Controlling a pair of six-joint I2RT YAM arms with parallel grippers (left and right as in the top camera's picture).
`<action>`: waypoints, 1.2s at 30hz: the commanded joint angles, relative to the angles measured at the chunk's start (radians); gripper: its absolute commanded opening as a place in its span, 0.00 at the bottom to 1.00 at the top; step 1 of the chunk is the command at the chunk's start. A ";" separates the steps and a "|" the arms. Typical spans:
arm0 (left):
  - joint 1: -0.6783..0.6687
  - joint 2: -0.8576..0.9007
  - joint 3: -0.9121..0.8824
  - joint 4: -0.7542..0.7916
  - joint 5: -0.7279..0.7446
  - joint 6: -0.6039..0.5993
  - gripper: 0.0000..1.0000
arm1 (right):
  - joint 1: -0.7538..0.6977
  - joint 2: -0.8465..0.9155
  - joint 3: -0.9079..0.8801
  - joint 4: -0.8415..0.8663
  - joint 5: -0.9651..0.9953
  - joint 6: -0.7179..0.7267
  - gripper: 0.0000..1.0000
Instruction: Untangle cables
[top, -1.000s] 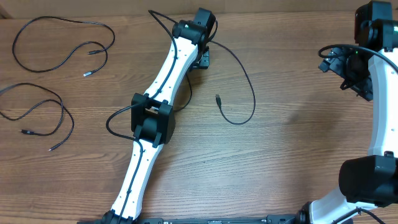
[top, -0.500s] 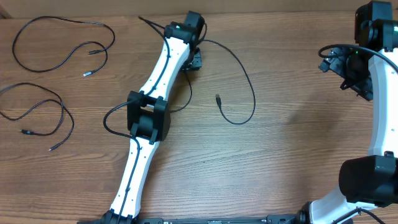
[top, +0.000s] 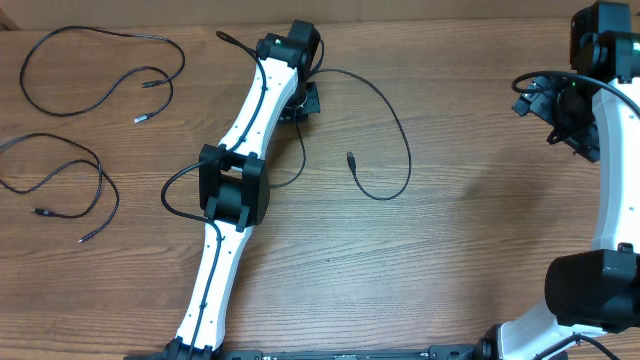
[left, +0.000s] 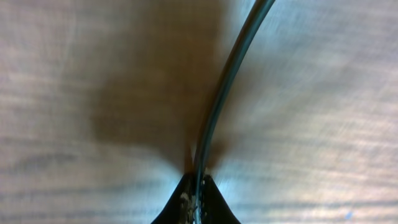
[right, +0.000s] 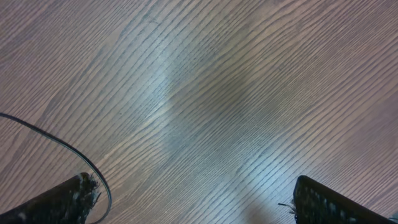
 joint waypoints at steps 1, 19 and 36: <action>-0.002 -0.050 0.026 -0.064 0.042 0.031 0.04 | -0.002 -0.012 0.000 0.001 0.017 -0.004 1.00; -0.188 -0.605 0.053 -0.296 0.110 0.095 0.04 | -0.002 -0.012 0.000 0.001 0.017 -0.004 1.00; -0.341 -0.858 0.053 -0.296 0.152 0.013 0.04 | 0.004 -0.010 0.000 0.059 -0.481 -0.146 1.00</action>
